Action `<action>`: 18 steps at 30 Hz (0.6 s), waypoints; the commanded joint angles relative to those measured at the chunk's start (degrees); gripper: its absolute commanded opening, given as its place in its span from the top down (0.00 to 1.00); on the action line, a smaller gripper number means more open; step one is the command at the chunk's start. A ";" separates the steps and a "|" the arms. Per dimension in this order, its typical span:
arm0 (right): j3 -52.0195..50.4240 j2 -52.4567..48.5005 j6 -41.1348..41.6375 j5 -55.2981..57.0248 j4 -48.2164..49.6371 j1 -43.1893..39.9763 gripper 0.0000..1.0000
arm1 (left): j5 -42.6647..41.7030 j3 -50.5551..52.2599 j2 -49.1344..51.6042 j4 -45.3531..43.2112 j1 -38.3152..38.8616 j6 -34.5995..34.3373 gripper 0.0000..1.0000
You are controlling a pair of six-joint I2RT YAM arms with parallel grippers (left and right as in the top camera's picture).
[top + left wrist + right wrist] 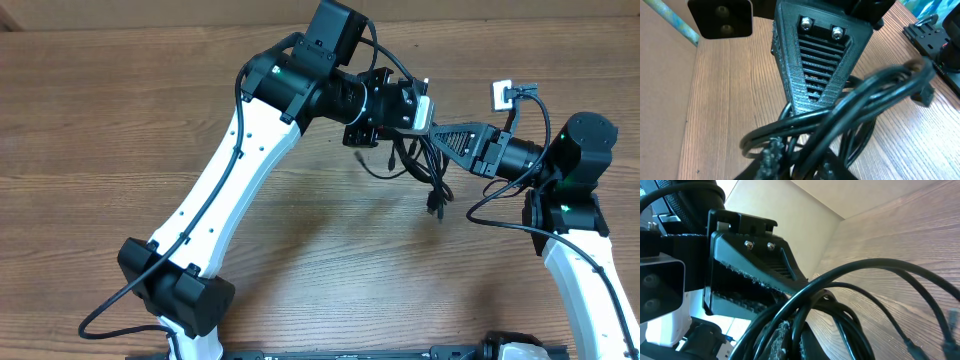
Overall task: Untangle cables
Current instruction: 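Bring the left gripper to the cables held by the right gripper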
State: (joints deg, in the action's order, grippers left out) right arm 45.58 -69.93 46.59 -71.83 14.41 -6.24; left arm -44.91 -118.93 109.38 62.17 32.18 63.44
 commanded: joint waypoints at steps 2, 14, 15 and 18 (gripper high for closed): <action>0.24 -0.07 0.13 0.59 0.90 0.11 0.96 | -1.20 -0.72 -1.51 0.74 1.27 -0.02 0.86; 0.24 -0.07 0.09 5.25 0.39 0.11 0.96 | -1.27 -0.83 -2.47 0.39 1.16 -8.28 0.96; 0.24 -0.09 0.07 5.84 0.17 0.11 0.96 | -1.49 -0.83 -2.78 0.35 1.16 -8.46 0.96; 0.24 -0.37 0.09 7.87 -0.70 0.11 0.96 | -3.58 -0.83 -4.13 0.31 1.16 -8.41 0.96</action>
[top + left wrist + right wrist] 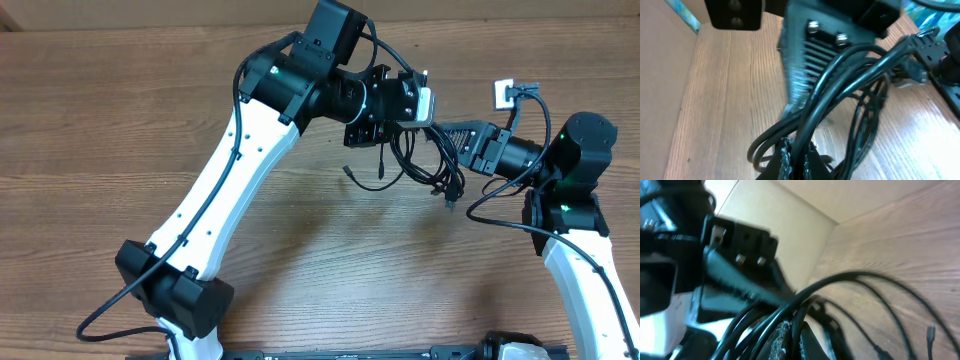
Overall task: Untangle cables
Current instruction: 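Bring the left gripper to the cables held by the right gripper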
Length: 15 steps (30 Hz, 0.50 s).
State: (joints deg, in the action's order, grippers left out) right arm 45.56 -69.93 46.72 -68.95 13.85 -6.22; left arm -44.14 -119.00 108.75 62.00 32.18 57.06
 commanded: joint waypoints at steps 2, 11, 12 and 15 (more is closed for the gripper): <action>0.26 -0.61 -0.04 6.47 -1.22 0.09 0.96 | -4.85 -0.76 -4.70 0.48 1.16 -2.03 0.96; 0.26 -2.43 -0.26 10.45 -3.96 0.07 0.96 | -4.79 -0.76 -11.13 0.48 0.31 -2.58 0.96; 0.26 -2.43 -0.26 10.49 -3.96 0.07 0.96 | -4.79 -0.76 -11.50 0.48 -0.02 -3.19 0.96; 0.26 -2.43 -0.26 10.69 -3.98 0.02 0.96 | -4.76 -0.76 -12.35 0.46 -1.42 -4.72 0.96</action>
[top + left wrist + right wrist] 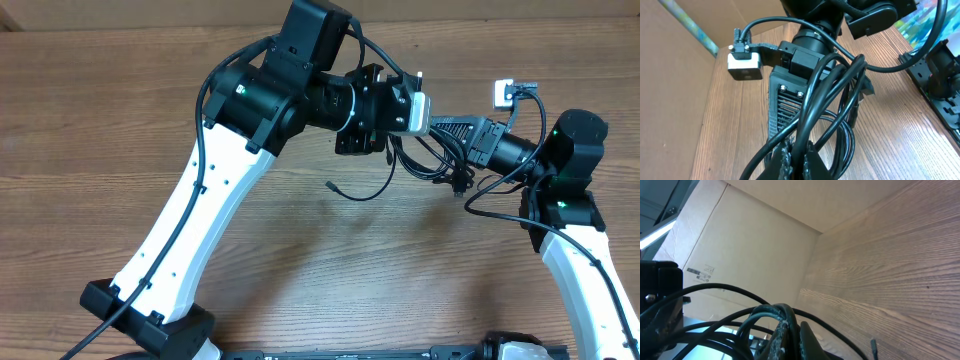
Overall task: Untangle cables
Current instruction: 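Bring the left gripper to the cables held by the right gripper, then grasp the cables with the left gripper and open the right gripper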
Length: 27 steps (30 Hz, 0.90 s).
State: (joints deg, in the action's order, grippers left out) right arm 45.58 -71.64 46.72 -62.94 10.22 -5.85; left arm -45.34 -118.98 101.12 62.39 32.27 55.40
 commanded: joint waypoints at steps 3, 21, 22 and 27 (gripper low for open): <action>0.24 -0.72 -0.26 6.25 -0.72 -0.35 0.96 | -3.58 -0.79 -5.79 -0.52 -3.96 -6.12 0.96; 0.24 -0.72 -0.24 8.87 -3.91 -0.39 0.79 | -3.54 -0.76 -7.80 -2.73 -8.26 -13.70 0.96; 0.24 -0.72 -0.24 8.83 -3.91 -0.39 0.76 | -3.54 -0.76 -7.80 -2.71 -8.26 -13.73 0.96; 0.24 -0.72 -0.28 2.62 -0.09 -0.39 0.58 | -0.79 -0.76 -7.80 -2.67 -8.26 -14.27 0.96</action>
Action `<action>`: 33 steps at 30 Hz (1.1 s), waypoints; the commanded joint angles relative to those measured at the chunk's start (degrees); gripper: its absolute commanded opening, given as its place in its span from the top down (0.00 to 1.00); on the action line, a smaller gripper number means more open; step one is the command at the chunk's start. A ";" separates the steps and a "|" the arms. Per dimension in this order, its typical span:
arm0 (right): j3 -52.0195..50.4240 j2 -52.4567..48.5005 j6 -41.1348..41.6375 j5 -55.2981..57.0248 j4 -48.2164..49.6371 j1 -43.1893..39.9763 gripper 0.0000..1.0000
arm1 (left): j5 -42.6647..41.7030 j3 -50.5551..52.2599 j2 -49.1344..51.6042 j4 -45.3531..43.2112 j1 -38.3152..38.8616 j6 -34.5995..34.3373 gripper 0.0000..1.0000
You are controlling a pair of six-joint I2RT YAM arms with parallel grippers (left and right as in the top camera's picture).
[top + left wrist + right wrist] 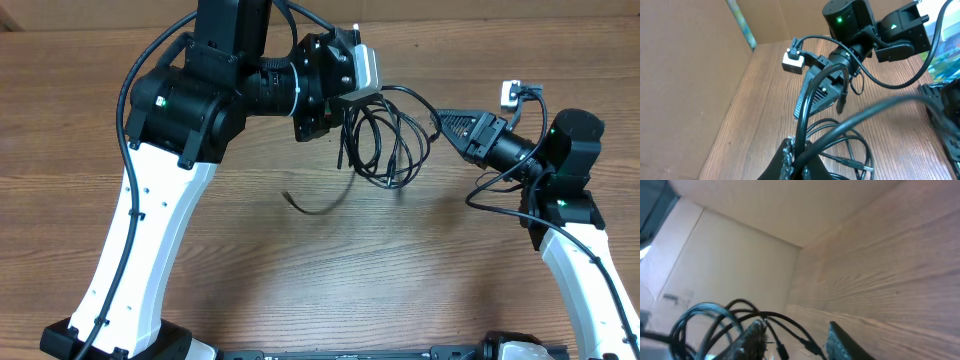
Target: Untangle cables
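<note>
A bundle of black cables (385, 145) hangs in loose loops from my left gripper (345, 103), which is shut on two strands (801, 150). One loose cable end (300, 205) reaches down toward the table. My right gripper (438, 122) stands just right of the loops, open, its fingers (754, 336) spread wide with nothing clamped. In the right wrist view the cable loops (715, 312) lie just past that gripper (796, 330). The left wrist view shows the right gripper (822, 97) beyond the hanging loops (840, 150).
The wooden table (100, 130) spreads under both arms. A cardboard wall (685, 65) runs along the far side. The right arm's white wrist camera (512, 93) and its own lead (500, 205) sit by the right wrist.
My right gripper has opened and let go of the cables. The left gripper has moved left with the bundle, so the two grippers now stand apart and the loops hang wider.
Both grippers were first shut on the tangled bundle, nearly touching each other above the table. They stayed so while one loose end swung out to the left. Now only the left gripper holds the cables, and the right one is open beside them.
</note>
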State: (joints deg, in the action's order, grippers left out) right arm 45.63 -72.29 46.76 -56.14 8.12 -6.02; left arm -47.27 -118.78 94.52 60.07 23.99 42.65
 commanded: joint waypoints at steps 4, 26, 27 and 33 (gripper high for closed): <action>0.20 -0.07 2.36 -10.54 11.43 -0.22 0.44 | 4.76 -0.96 -1.18 -0.37 0.02 -5.44 0.96; 0.20 -0.07 9.92 -17.99 15.67 -0.04 0.41 | 34.60 -0.96 -0.87 -4.02 0.04 -62.45 0.96; 0.20 -0.04 8.52 -19.04 16.17 -0.04 0.41 | 34.58 -0.96 -0.83 -3.98 0.04 -65.18 0.96; 0.20 -0.04 3.72 -22.49 20.20 1.46 0.41 | 34.40 -0.96 -0.83 -2.29 0.04 -75.76 0.96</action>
State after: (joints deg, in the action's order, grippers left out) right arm 45.56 -72.36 53.71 -75.64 26.41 -5.78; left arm -13.41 -118.78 94.52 57.36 23.99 -23.55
